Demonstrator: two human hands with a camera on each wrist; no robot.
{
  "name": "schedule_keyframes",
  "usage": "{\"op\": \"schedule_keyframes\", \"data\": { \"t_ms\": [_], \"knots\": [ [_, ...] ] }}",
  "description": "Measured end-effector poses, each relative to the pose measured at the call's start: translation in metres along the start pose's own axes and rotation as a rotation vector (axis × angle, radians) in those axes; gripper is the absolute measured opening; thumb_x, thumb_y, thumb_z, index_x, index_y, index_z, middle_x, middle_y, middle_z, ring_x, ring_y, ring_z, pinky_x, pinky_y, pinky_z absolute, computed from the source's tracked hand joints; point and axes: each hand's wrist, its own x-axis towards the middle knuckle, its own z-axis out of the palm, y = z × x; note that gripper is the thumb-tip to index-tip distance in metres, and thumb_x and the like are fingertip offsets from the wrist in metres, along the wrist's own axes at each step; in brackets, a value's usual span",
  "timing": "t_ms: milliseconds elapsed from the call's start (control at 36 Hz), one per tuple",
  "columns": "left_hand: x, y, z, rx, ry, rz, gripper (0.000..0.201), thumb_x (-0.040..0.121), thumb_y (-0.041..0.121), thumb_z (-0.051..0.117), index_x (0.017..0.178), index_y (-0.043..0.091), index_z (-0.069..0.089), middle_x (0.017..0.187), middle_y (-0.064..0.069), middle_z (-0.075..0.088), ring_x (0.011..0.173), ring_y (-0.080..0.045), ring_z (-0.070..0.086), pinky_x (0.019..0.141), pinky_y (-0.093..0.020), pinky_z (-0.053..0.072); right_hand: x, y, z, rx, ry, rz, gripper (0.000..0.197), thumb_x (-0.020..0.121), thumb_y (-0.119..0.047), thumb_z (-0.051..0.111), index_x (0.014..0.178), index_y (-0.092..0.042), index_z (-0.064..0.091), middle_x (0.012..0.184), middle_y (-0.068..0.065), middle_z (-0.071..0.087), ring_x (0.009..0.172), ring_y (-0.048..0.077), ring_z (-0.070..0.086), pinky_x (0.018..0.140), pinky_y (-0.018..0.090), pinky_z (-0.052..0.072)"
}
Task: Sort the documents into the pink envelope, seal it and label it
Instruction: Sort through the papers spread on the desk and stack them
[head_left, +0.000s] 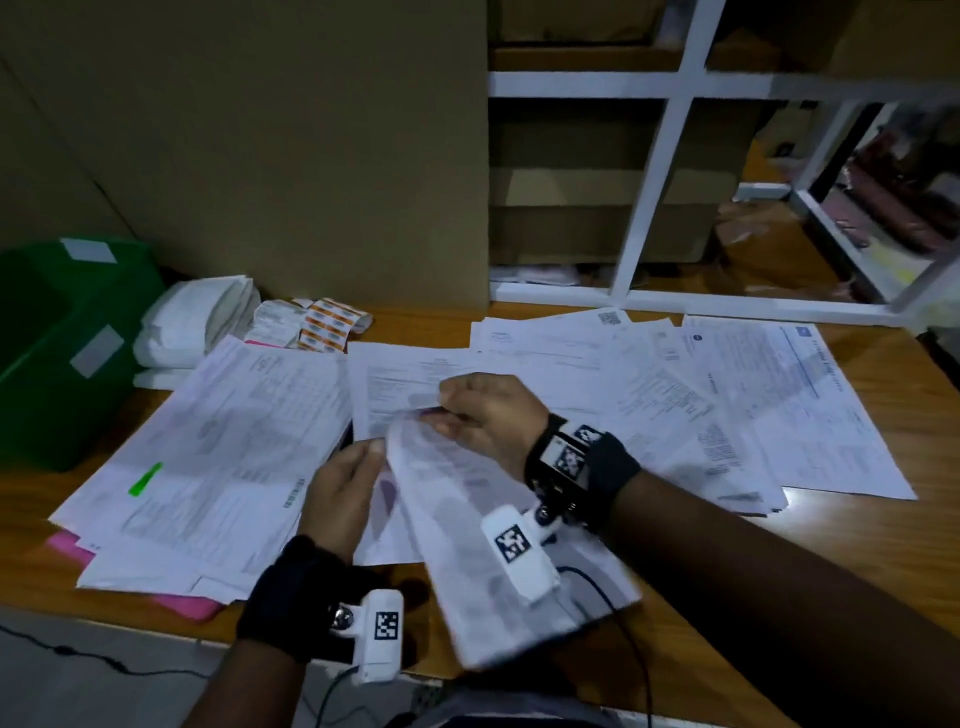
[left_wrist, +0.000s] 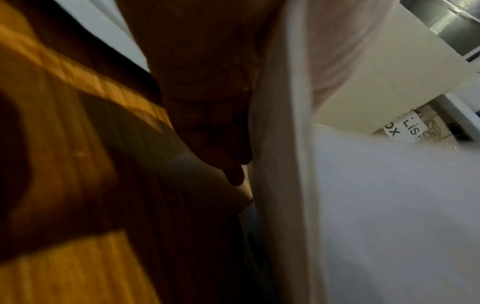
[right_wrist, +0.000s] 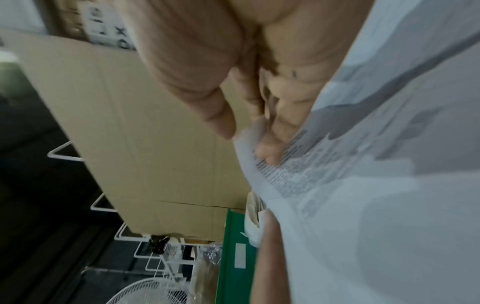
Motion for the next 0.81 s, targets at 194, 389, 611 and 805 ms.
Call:
{"op": "schedule_keyframes", "data": {
  "t_ms": [194,389,611,805],
  "knots": [
    [0.008,-0.009,-0.010,0.132,-0.043,-0.001,0.009,0.094,0.034,0.070,0.101,0.028,0.072,0.100,0.010,0.076,0.098,-0.010,0.071,0.082,-0.027,0.053,0.040,0.024,0.014,0.099,-0.007,0.070,0.070,0.090,0.004,0.061,0.148,-0.017,0.028,0.106,0.009,0.059,0.107,0.026,0.061,0.091,0.034,0.050],
    [0.021,-0.031,-0.022,0.183,-0.077,-0.011,0.011,0.098,0.013,0.064,0.103,0.020,0.071,0.109,0.007,0.075,0.101,-0.013,0.070,0.096,-0.038,0.055,0.036,0.029,-0.023,-0.976,0.125,-0.142,0.071,0.090,-0.023,0.066,0.150,-0.025,0.029,0.142,0.005,0.050,0.123,0.023,0.055,0.099,0.036,0.049],
    [0.029,-0.030,-0.024,0.171,-0.099,-0.021,0.008,0.100,0.016,0.061,0.103,0.019,0.068,0.108,0.004,0.076,0.103,-0.019,0.070,0.099,-0.048,0.053,0.031,0.016,-0.066,-1.233,0.357,-0.098,0.059,0.077,-0.033,0.065,0.134,-0.021,0.052,0.136,0.011,0.049,0.121,0.028,0.056,0.098,0.038,0.050],
    [0.030,-0.023,-0.028,0.210,-0.075,-0.002,0.014,0.098,0.027,0.062,0.112,0.023,0.063,0.113,0.007,0.072,0.107,-0.019,0.068,0.099,-0.049,0.052,0.016,0.018,-0.104,-1.360,0.302,-0.017,0.044,0.089,-0.027,0.064,0.131,-0.018,0.055,0.135,0.005,0.055,0.123,0.024,0.053,0.100,0.030,0.043]
  ]
}}
